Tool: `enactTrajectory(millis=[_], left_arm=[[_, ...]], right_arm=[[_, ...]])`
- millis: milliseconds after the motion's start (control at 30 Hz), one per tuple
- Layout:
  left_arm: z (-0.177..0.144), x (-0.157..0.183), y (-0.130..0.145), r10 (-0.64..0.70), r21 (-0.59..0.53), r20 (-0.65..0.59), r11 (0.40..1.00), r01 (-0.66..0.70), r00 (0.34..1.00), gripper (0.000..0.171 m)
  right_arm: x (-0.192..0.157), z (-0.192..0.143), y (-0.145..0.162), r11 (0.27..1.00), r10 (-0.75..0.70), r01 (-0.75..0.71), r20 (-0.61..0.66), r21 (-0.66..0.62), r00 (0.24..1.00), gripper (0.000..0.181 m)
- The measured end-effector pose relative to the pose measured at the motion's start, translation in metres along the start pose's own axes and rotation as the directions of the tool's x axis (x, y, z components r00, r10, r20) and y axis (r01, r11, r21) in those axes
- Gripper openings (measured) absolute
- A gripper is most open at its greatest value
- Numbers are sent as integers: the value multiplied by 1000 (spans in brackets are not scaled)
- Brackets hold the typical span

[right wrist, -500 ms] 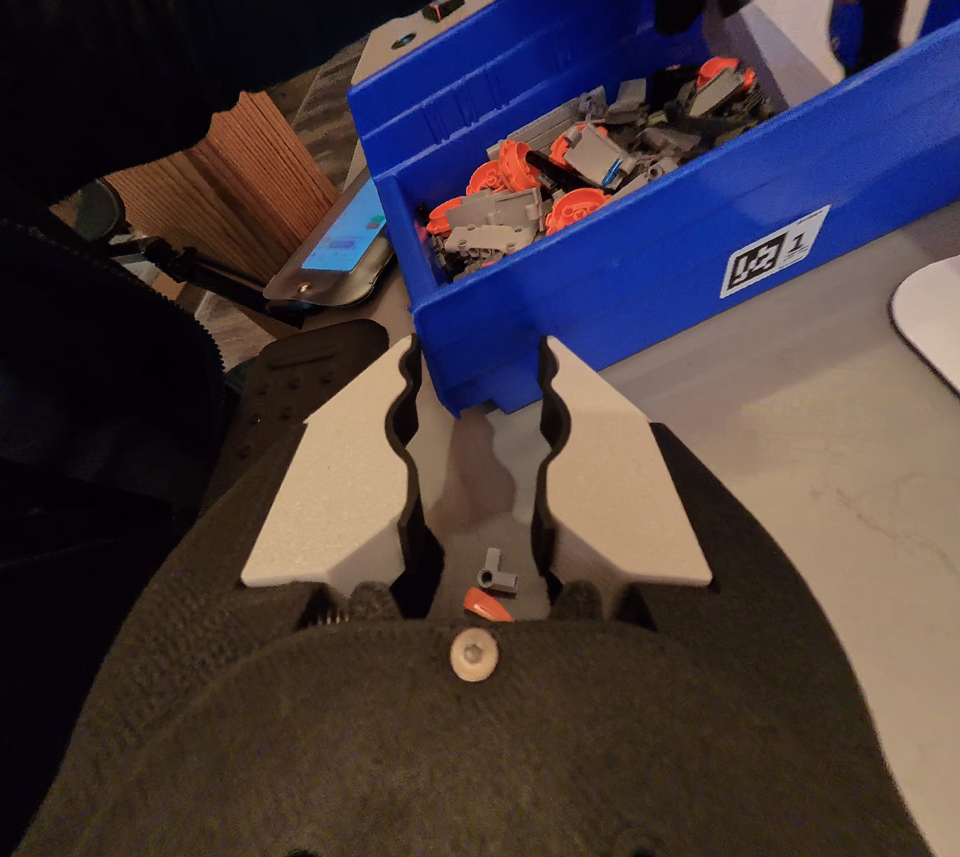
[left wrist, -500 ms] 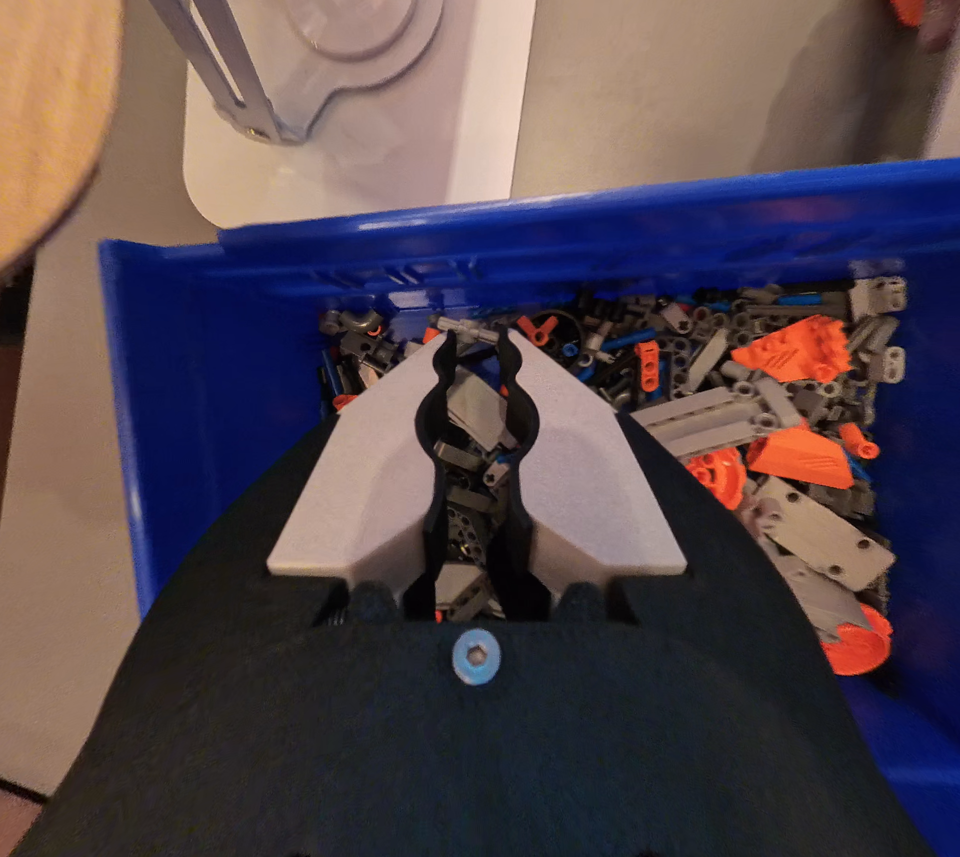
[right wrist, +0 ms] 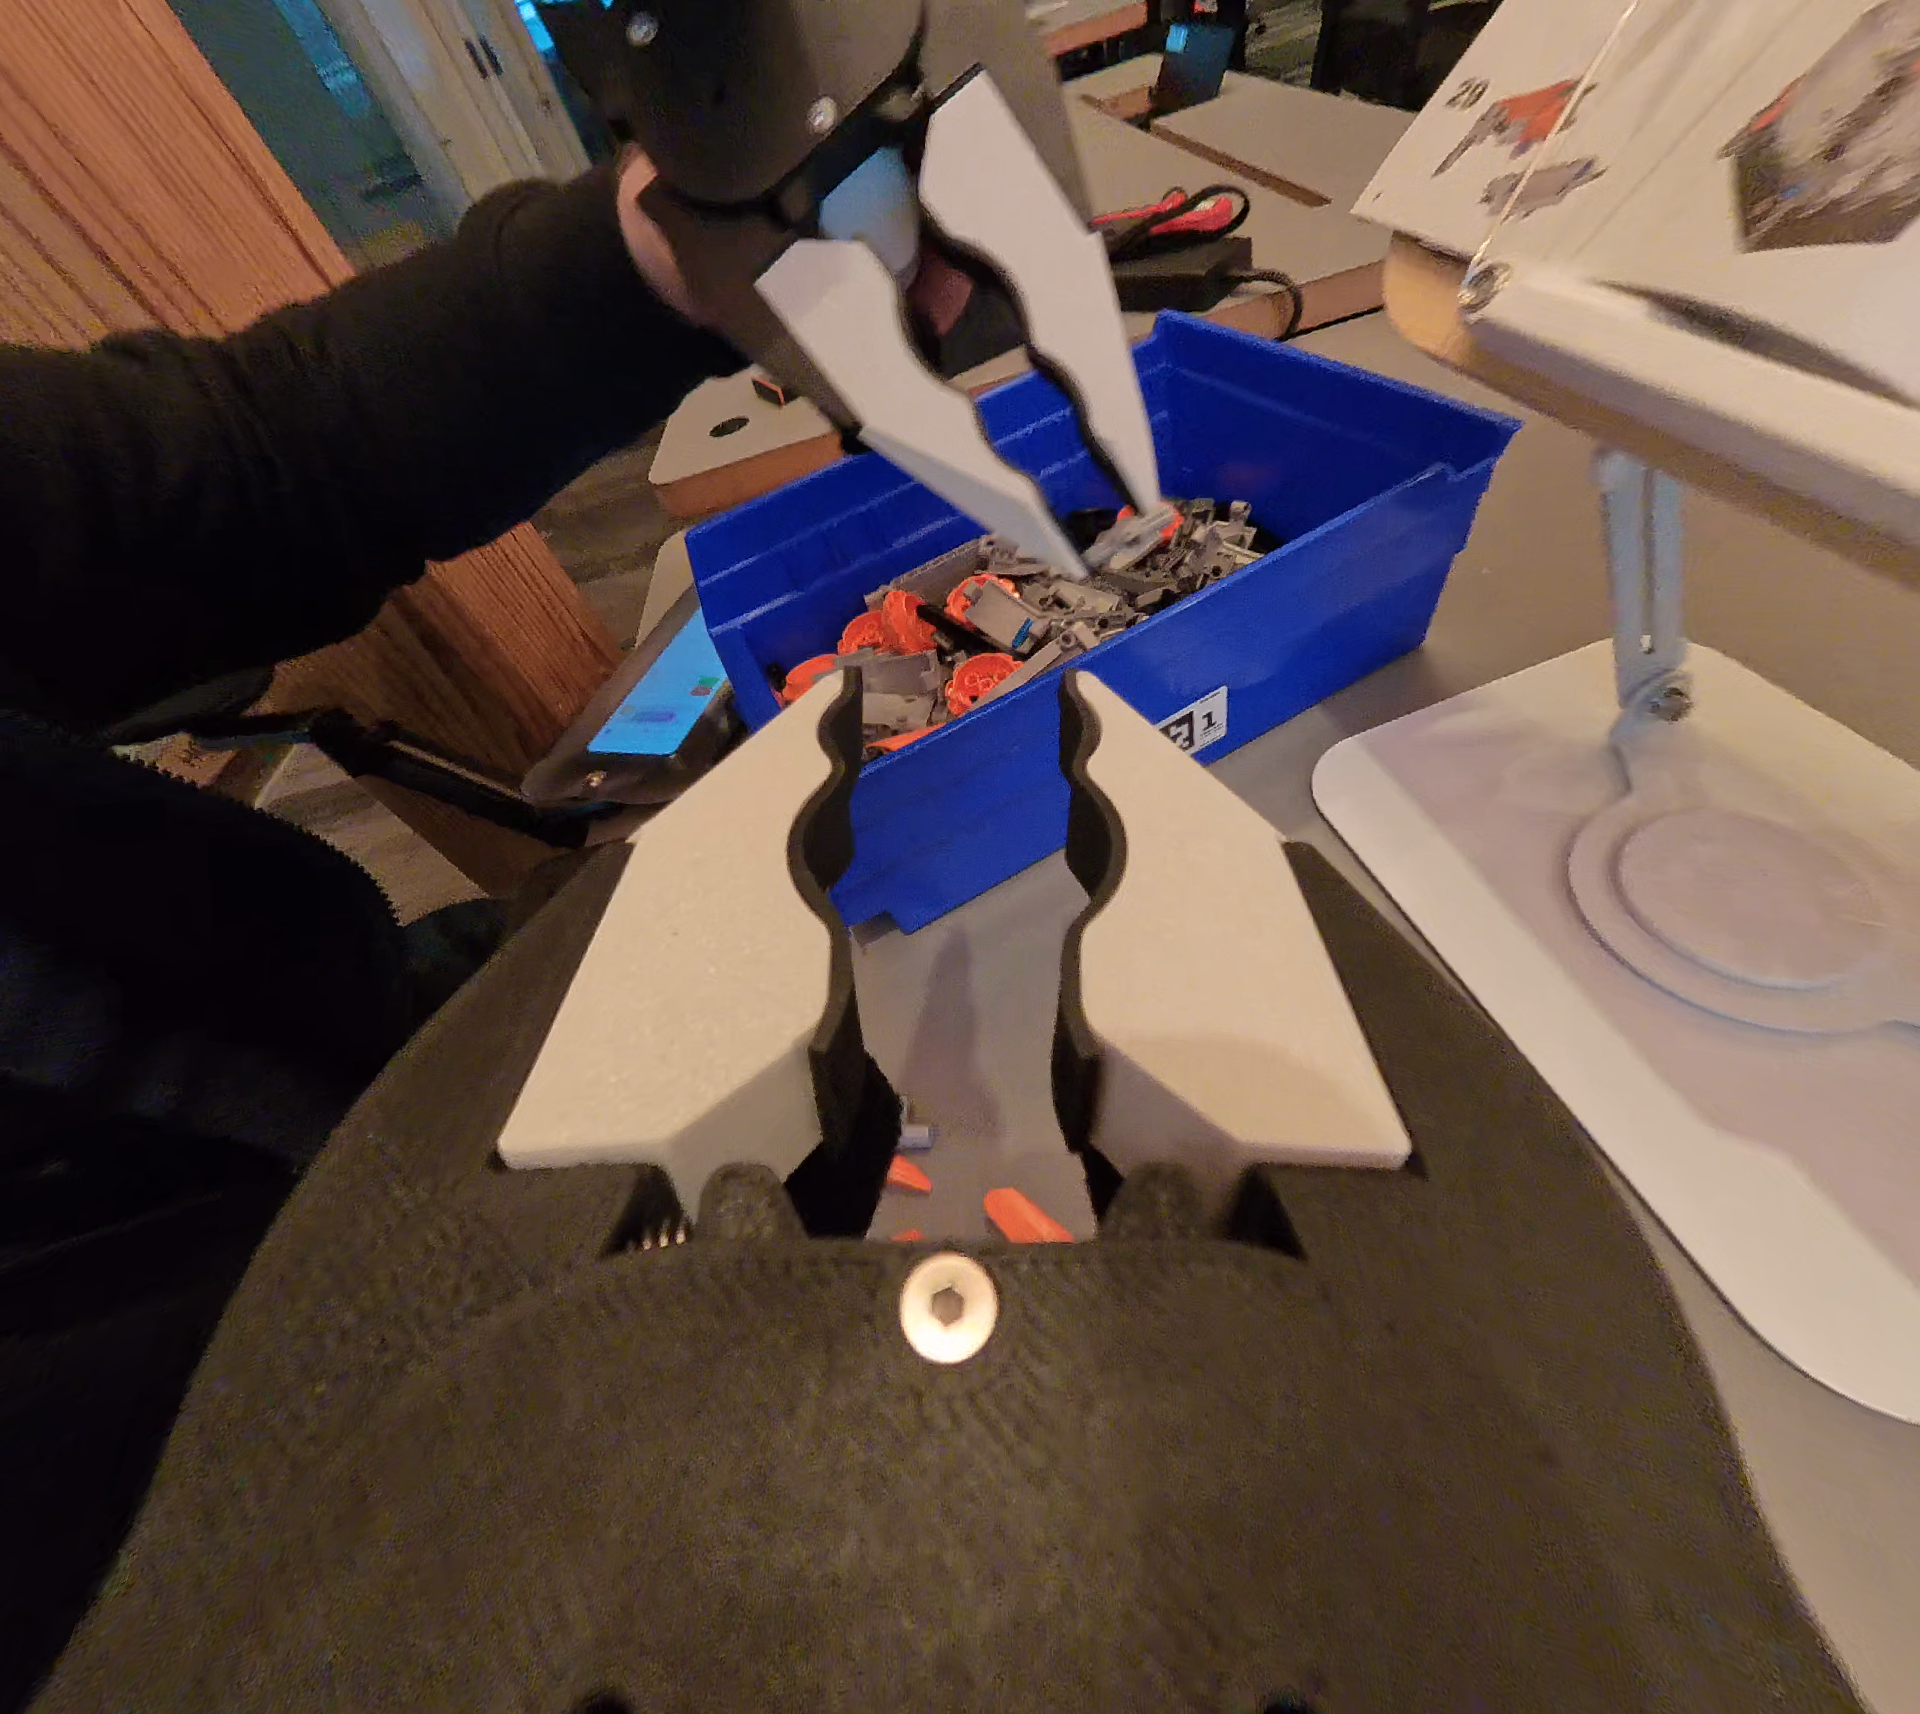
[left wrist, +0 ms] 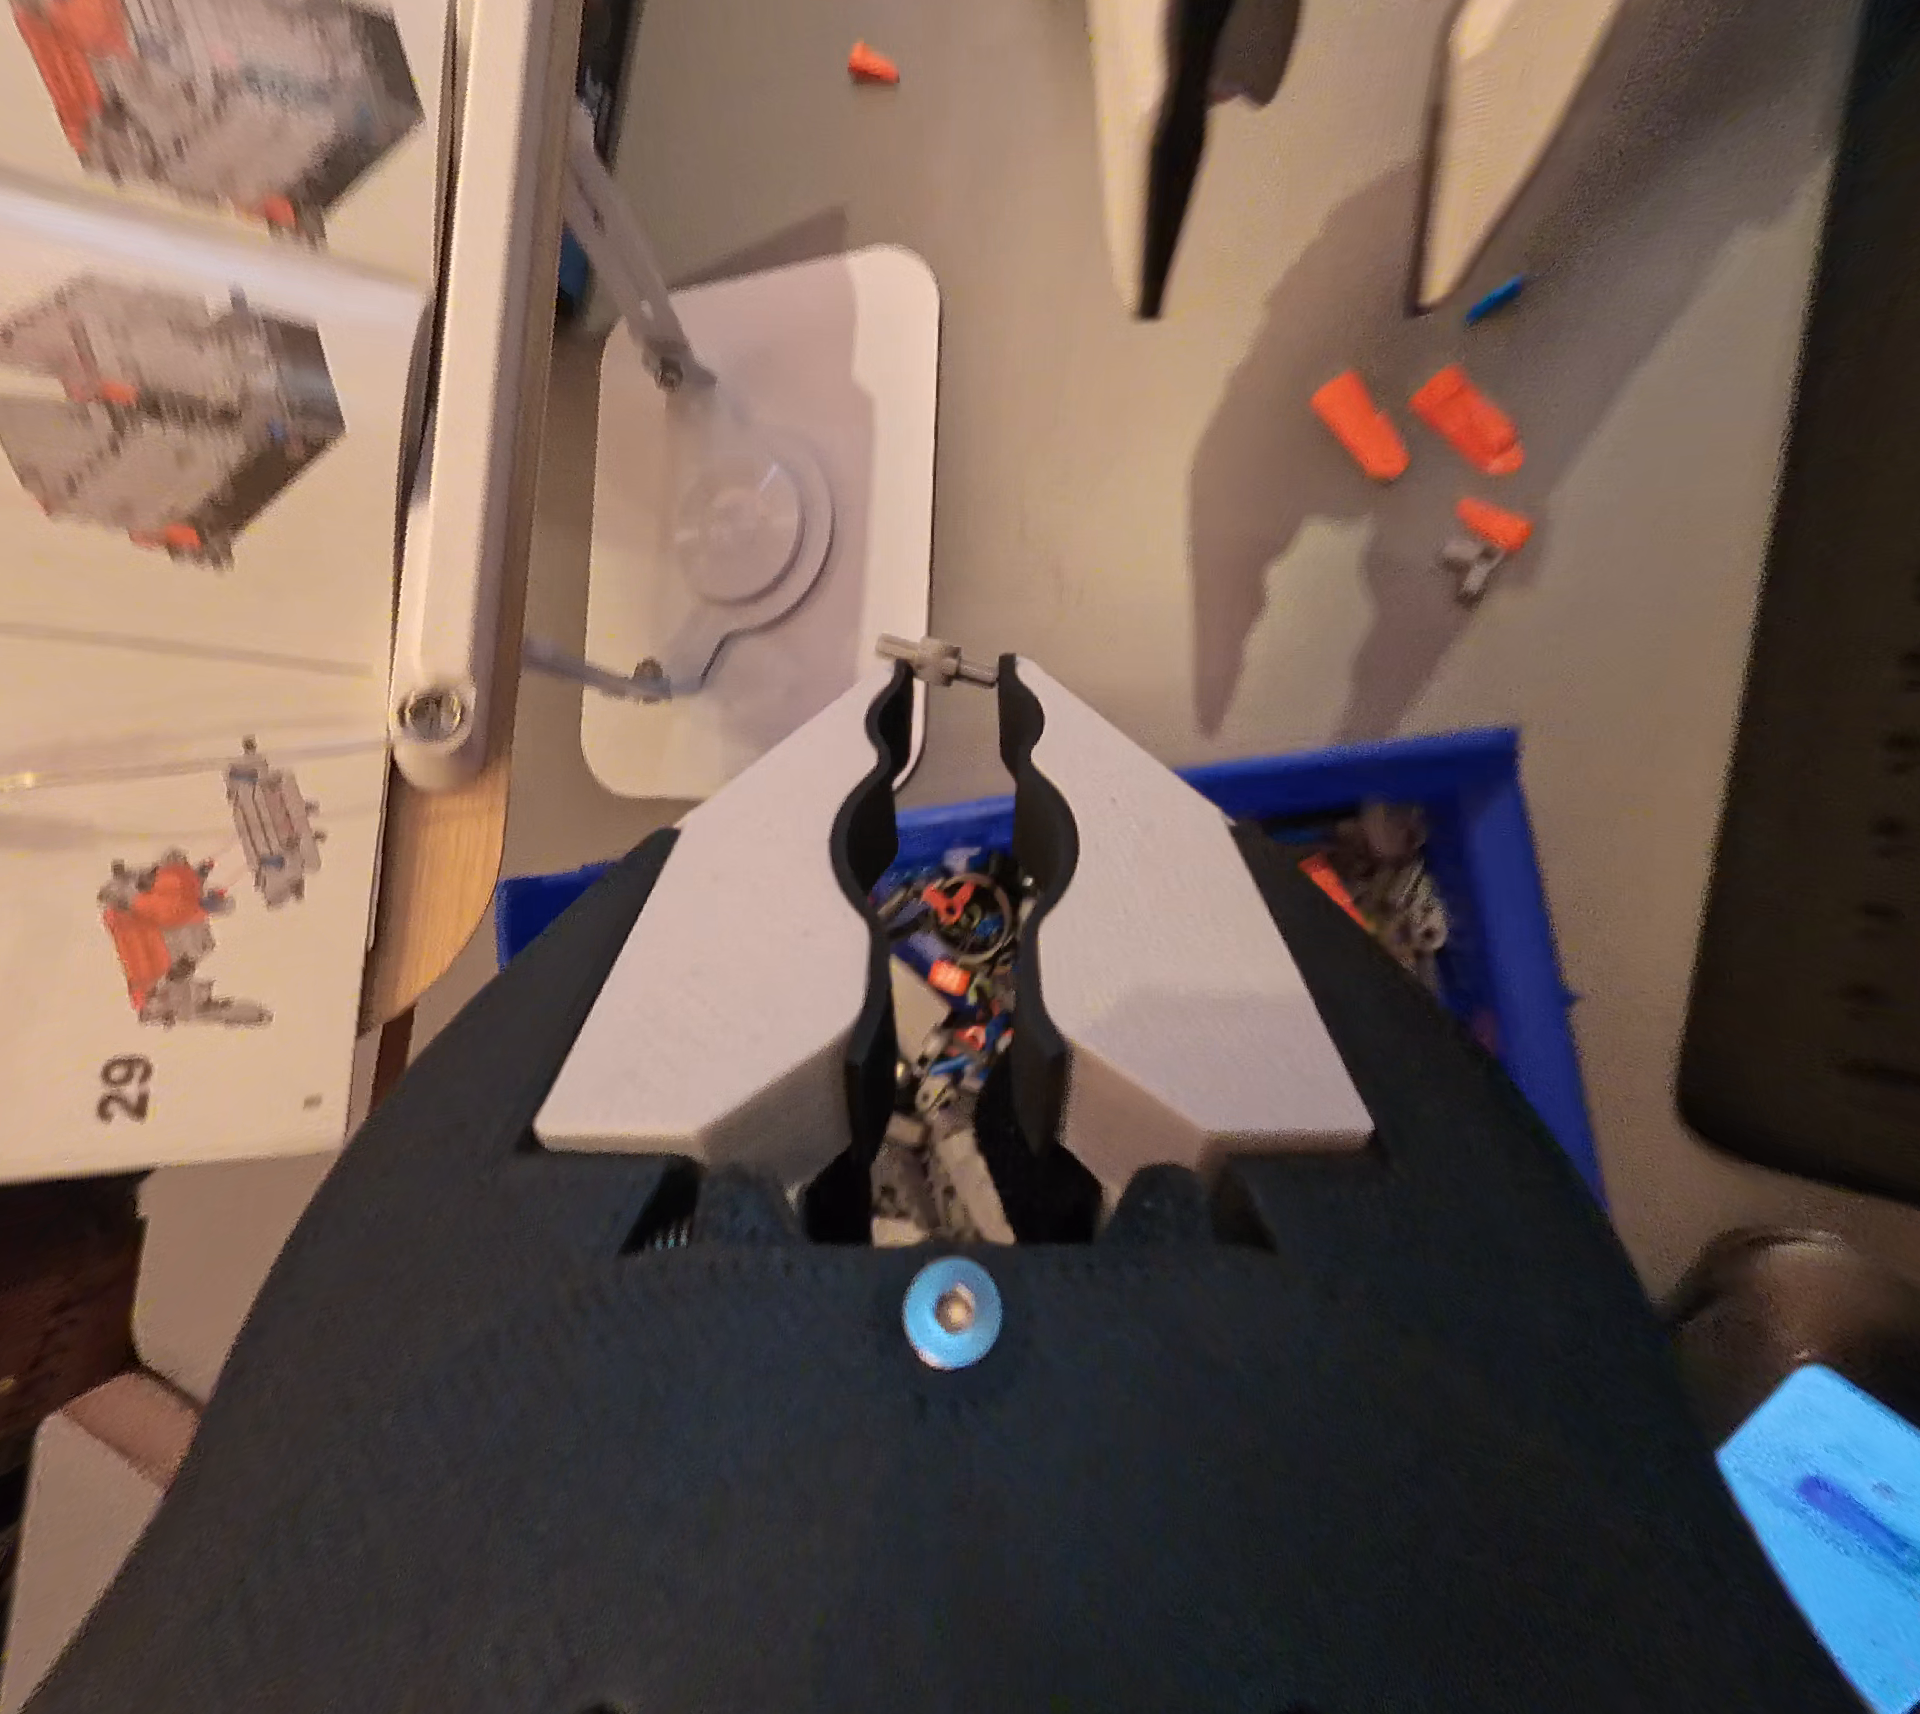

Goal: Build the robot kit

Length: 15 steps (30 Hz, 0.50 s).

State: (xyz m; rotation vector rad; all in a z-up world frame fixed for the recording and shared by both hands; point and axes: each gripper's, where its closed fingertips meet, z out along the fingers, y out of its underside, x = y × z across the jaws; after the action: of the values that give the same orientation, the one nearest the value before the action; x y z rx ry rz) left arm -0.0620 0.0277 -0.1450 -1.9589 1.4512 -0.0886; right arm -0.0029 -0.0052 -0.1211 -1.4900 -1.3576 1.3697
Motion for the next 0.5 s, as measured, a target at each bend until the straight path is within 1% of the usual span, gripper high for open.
enactTrajectory(millis=[67, 133, 267, 367, 500], left_arm=[[0, 13, -19, -5, 19, -17, 1000, 5, 1000, 15], [3, 25, -31, 4, 17, -20, 1000, -4, 1000, 15], [13, 45, -52, 7, 26, -12, 1000, -7, 1000, 15], [21, 57, -67, 40, 20, 25, 999, -40, 999, 15], [35, 60, -78, 65, -27, 109, 998, -63, 992, 14]], right_arm=[[1, -14, -7, 1000, 23, -23, -1, 21, 1000, 35], [3, -28, -10, 997, 50, -49, -3, 52, 999, 34], [7, -48, -4, 991, 106, -108, 20, 81, 994, 34], [6, -57, 5, 983, 159, -165, 72, 79, 985, 34], [3, -65, 15, 980, 182, -188, 107, 57, 978, 33]])
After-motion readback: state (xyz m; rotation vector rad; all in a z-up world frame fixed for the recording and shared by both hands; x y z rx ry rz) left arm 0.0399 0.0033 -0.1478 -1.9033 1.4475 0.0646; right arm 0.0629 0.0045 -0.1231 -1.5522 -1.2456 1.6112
